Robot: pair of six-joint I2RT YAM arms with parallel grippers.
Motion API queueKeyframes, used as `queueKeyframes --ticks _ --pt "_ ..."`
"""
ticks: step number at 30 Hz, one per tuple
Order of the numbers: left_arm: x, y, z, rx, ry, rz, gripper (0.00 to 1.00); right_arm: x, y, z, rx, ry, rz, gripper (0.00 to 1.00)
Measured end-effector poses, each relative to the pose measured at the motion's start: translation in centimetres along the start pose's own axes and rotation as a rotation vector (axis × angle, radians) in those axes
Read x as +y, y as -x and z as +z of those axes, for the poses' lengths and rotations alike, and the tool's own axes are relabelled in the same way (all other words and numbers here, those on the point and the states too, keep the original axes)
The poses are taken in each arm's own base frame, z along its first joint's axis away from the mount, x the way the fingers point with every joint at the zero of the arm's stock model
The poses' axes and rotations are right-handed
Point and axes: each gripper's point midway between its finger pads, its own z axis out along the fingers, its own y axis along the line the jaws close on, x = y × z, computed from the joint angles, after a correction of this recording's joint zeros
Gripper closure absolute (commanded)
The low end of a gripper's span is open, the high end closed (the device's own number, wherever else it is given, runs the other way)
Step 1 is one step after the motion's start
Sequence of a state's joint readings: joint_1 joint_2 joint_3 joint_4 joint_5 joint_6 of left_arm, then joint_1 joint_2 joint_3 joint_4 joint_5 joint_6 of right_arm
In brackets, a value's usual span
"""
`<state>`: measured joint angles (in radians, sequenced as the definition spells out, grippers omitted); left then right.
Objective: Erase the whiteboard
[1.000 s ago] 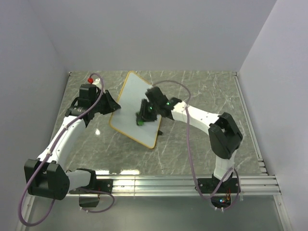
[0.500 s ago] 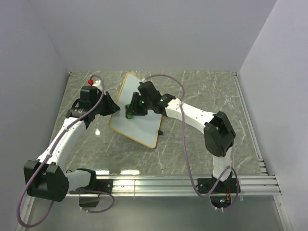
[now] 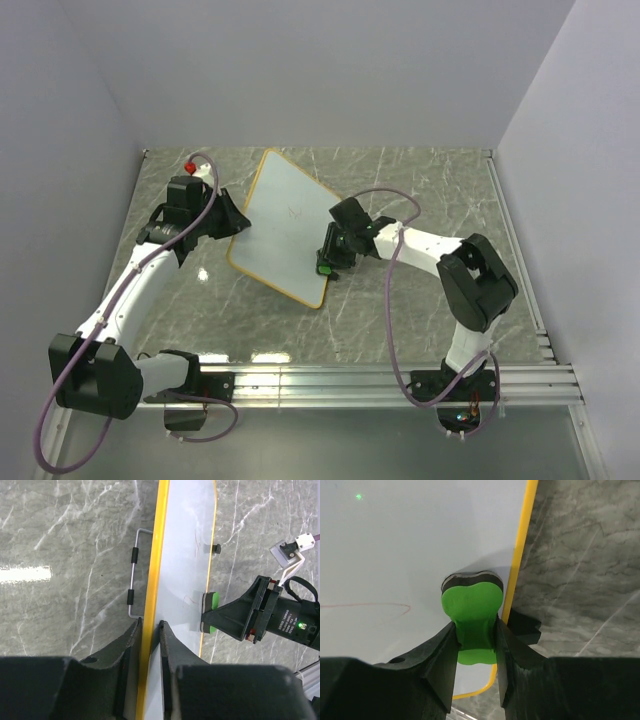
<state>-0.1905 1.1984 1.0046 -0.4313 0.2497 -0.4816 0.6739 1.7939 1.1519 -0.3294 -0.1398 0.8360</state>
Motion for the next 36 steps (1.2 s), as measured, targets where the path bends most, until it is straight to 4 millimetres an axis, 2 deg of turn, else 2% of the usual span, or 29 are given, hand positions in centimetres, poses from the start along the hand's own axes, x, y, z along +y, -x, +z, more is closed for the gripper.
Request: queueKeyframes --ticks 5,8,11,15,16,18,20,23,27,31,34,36 --pt "0.0 0.0 0.0 0.000 -0.002 0.009 1.00 0.1 0.1 0.0 0.022 -0.029 0.006 1.00" --pt "0.0 0.1 0.0 -0.001 0.000 0.017 1.00 1.4 0.8 -0.2 0.040 -0.063 0.000 1.00" --pt "0.1 0.0 0.0 0.000 0.000 0.018 1.00 6.0 3.4 -0.9 0.010 -0.013 -0.014 1.00" --pt "-0.2 -0.1 0.0 0.005 -0.009 0.017 1.00 14.9 6.8 -2.4 -0.072 0.167 -0.038 1.00" --pt "-0.2 -0.1 0.0 0.005 -0.009 0.017 1.00 16.8 6.7 -2.9 -0.076 0.207 -0.050 1.00" --pt "-0.2 -0.1 0.0 0.006 -0.010 0.016 1.00 19.1 6.4 -3.4 -0.077 0.254 -0.058 1.00" --pt "-0.2 -0.2 0.0 0.008 -0.008 0.015 1.00 19.8 6.0 -3.6 -0.070 0.268 -0.060 1.00" --pt "0.1 -0.2 0.1 0.010 0.003 0.014 1.00 19.5 5.4 -3.2 -0.055 0.271 -0.050 1.00" --pt "0.2 -0.3 0.1 0.011 0.011 0.015 1.00 15.9 4.2 -2.4 -0.034 0.230 -0.021 1.00" --pt "0.4 -0.3 0.1 0.011 0.016 0.015 0.99 10.4 2.2 -1.6 0.002 0.163 0.016 1.00" --pt "0.3 -0.3 0.1 0.010 0.015 0.015 1.00 5.6 0.8 -0.9 0.031 0.071 0.049 1.00" --pt "0.3 -0.2 0.0 0.008 0.014 0.016 1.00 3.3 0.1 -0.6 0.048 0.019 0.061 1.00"
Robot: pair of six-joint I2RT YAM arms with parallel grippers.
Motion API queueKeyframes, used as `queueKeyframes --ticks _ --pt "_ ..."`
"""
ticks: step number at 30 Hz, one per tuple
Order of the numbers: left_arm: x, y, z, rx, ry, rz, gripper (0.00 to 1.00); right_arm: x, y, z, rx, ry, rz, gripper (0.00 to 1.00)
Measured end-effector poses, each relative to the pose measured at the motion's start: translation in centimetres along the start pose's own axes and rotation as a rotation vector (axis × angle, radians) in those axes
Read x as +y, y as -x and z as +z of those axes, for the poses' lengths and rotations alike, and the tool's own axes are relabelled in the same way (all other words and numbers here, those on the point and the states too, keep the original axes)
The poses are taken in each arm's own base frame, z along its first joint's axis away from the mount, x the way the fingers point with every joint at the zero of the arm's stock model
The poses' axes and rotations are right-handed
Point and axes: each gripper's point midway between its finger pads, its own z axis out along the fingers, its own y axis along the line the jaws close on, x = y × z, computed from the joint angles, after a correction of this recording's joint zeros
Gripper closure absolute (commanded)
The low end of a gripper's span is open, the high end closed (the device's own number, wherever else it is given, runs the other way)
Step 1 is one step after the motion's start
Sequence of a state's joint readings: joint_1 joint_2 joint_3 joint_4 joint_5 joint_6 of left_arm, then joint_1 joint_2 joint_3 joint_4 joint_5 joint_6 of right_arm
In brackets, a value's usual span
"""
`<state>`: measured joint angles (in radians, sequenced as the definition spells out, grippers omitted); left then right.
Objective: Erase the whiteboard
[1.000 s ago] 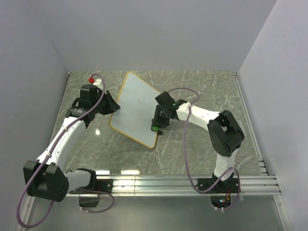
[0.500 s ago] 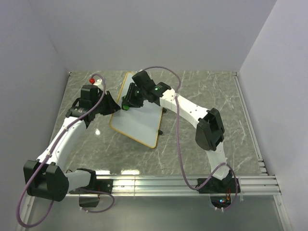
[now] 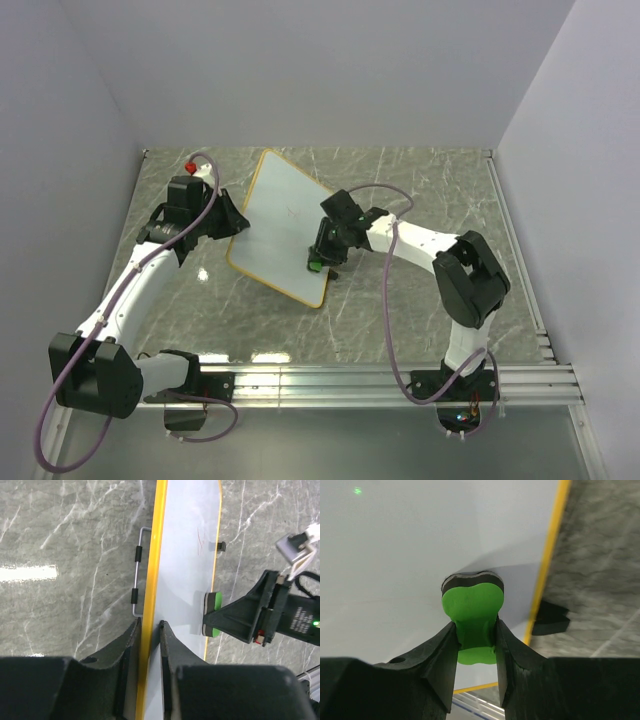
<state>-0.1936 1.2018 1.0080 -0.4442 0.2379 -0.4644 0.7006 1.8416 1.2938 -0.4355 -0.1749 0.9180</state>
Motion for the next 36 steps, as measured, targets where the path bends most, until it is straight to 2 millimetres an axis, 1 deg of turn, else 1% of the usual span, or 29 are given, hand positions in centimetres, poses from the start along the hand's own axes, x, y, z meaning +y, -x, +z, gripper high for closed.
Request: queueKeyframes --ticks 1,3,5,7,9,10,13,15,17,19,22,25,27,30,34,35,36 --pt "-0.1 0.1 0.0 -0.001 -0.001 0.000 1.00 -0.7 -0.2 0.1 0.004 -0.020 0.002 1.00" --pt "-0.1 0.1 -0.1 -0.003 -0.004 0.001 1.00 -1.4 -0.3 0.1 0.009 -0.045 -0.002 1.00" --pt "-0.3 0.2 -0.1 -0.003 -0.007 0.002 1.00 -1.4 -0.2 0.0 0.017 -0.064 -0.013 1.00" --pt "-0.3 0.2 -0.1 -0.003 -0.008 0.003 1.00 -0.8 0.4 0.0 0.024 -0.087 -0.025 1.00" --pt "-0.3 0.2 -0.1 -0.003 -0.006 0.003 1.00 0.6 1.8 -0.1 0.015 -0.089 -0.033 1.00" --pt "-0.2 0.2 -0.1 -0.002 -0.005 0.004 1.00 1.7 2.8 -0.1 0.005 -0.078 -0.037 1.00" --pt "-0.3 0.0 0.0 0.004 -0.004 0.002 1.00 5.9 6.5 -0.3 -0.058 0.000 -0.049 1.00" --pt "-0.4 0.0 0.0 0.005 -0.007 0.001 1.00 9.4 9.0 -0.5 -0.108 0.074 -0.058 1.00" --pt "-0.4 0.0 0.0 0.006 -0.008 0.002 1.00 11.5 10.3 -0.6 -0.134 0.124 -0.064 1.00" --pt "-0.5 -0.1 0.0 0.005 -0.007 0.003 1.00 12.4 10.8 -0.6 -0.135 0.148 -0.060 1.00" --pt "-0.4 -0.1 0.0 0.007 0.000 -0.001 1.00 12.5 10.8 -0.4 -0.125 0.156 -0.048 1.00" --pt "-0.3 -0.2 0.0 0.009 0.006 -0.002 1.00 11.8 10.7 0.0 -0.118 0.173 -0.028 1.00" --pt "-0.3 -0.2 0.0 0.011 0.007 -0.002 1.00 10.5 10.5 0.2 -0.119 0.177 -0.010 1.00" --pt "-0.4 -0.2 0.0 0.012 0.008 -0.001 1.00 6.0 9.9 0.8 -0.107 0.107 0.032 1.00" --pt "-0.6 -0.2 -0.1 0.016 0.005 0.002 1.00 -1.4 9.1 1.8 -0.090 -0.070 0.080 1.00" --pt "-0.7 -0.1 -0.2 0.015 0.003 0.003 1.00 -2.8 8.9 1.9 -0.084 -0.108 0.084 1.00" --pt "-0.8 0.0 -0.2 0.014 0.001 0.004 1.00 -3.7 8.7 2.0 -0.078 -0.138 0.084 1.00"
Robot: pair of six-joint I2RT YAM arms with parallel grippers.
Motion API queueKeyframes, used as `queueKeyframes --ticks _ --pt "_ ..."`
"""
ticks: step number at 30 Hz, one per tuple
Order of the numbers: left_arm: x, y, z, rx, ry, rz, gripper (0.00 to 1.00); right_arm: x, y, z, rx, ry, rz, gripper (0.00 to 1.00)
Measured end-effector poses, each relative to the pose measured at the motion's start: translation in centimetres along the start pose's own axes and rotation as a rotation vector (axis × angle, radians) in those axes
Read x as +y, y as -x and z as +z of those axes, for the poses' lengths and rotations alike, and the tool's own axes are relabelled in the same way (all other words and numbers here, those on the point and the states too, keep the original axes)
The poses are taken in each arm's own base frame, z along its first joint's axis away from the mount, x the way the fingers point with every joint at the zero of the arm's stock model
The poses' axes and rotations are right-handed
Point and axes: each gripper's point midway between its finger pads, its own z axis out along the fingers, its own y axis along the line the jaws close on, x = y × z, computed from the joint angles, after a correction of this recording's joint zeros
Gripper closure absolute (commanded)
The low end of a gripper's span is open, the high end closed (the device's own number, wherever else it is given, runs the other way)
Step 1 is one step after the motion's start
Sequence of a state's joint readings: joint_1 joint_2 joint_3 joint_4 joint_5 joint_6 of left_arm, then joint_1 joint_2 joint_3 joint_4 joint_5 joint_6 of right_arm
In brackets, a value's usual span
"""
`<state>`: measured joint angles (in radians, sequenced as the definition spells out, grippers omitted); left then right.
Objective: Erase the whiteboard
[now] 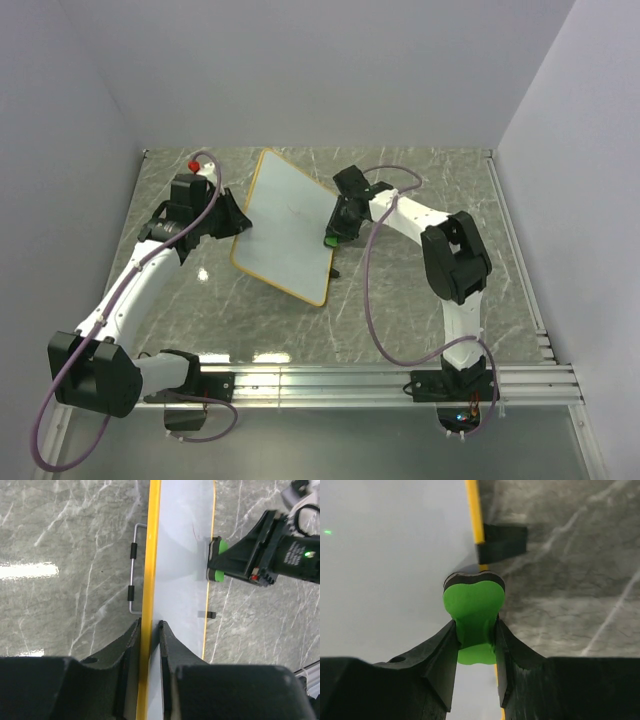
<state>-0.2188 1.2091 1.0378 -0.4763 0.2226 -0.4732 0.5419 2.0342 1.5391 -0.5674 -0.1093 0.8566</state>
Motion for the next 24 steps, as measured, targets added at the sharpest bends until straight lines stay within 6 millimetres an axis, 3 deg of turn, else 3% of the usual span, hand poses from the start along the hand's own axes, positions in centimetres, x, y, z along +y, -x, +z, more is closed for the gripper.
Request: queueKeyframes --ticks 3,7,12,15,17,20,24 --pt "-0.2 0.1 0.0 0.003 -0.004 0.003 1.00 -1.2 -0.5 0.1 0.018 -0.049 -0.011 1.00" --pt "-0.3 0.1 0.1 0.008 -0.005 0.003 1.00 0.8 0.4 -0.4 0.015 -0.044 -0.037 1.00" --pt "-0.3 0.2 0.3 0.014 -0.002 0.003 1.00 8.9 3.6 -2.2 -0.055 0.118 -0.063 1.00" --pt "-0.5 0.2 0.5 0.014 0.000 0.006 1.00 13.5 4.2 -3.5 -0.077 0.225 -0.068 1.00" --pt "-0.6 0.2 0.5 0.015 0.002 0.009 1.00 15.4 4.1 -4.3 -0.078 0.275 -0.066 1.00" --pt "-0.7 0.2 0.6 0.019 0.007 0.010 1.00 16.3 3.6 -4.5 -0.065 0.301 -0.055 1.00" --pt "-0.2 0.1 0.7 0.029 0.031 0.005 1.00 14.9 2.9 -3.4 -0.047 0.301 -0.033 1.00"
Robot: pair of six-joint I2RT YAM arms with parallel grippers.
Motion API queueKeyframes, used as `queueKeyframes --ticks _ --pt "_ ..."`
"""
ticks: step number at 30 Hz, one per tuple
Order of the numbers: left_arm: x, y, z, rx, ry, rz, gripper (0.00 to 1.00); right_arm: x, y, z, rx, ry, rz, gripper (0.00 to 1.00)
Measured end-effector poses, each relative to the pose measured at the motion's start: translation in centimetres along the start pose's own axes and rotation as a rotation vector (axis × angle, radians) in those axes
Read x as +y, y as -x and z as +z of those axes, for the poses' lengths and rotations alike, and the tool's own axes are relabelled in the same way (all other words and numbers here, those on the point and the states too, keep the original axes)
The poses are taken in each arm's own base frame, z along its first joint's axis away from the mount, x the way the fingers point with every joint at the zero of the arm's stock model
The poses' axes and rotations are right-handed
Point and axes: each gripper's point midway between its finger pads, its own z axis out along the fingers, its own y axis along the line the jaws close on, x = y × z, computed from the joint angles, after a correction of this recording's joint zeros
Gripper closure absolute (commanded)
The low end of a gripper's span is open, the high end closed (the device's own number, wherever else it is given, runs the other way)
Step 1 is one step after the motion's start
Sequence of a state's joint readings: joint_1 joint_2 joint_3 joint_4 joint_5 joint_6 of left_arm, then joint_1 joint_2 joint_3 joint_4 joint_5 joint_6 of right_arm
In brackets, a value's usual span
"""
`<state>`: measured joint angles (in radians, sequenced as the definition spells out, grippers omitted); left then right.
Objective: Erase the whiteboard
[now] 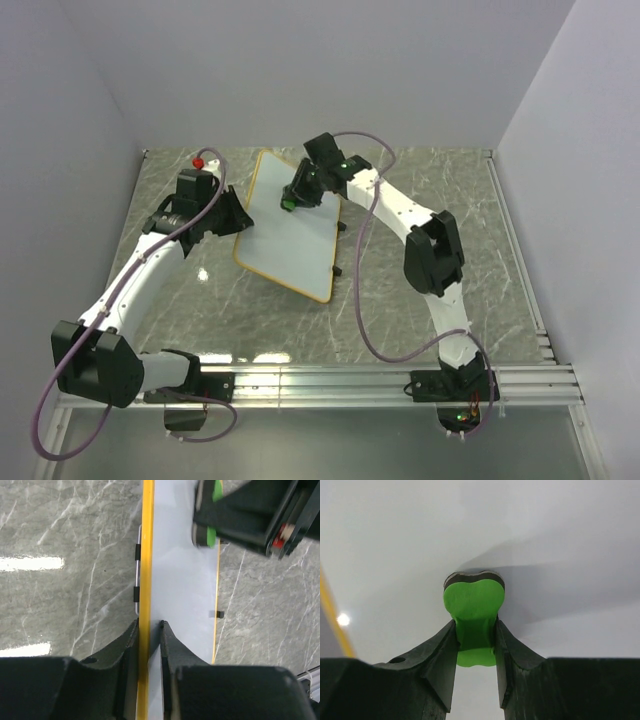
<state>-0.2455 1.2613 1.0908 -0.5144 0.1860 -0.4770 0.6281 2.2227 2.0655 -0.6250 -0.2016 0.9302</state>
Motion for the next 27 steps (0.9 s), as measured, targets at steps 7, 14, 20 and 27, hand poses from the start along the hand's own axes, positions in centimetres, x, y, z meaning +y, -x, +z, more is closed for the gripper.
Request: queueKeyframes --ticks 7,14,20,27 --pt "-0.2 0.0 -0.1 0.003 -0.003 0.001 1.00 -10.9 -3.1 -1.4 0.050 -0.174 0.063 1.00" --pt "-0.7 0.2 -0.1 -0.006 -0.017 0.016 1.00 -18.6 -4.7 -2.0 0.102 -0.334 0.105 1.00" --pt "-0.9 0.3 0.0 -0.012 -0.021 0.021 1.00 -13.7 -2.9 -1.7 0.069 -0.252 0.053 1.00" --pt "-1.3 0.3 0.3 -0.016 -0.022 0.024 1.00 -4.6 0.5 -1.2 0.003 -0.073 0.006 1.00"
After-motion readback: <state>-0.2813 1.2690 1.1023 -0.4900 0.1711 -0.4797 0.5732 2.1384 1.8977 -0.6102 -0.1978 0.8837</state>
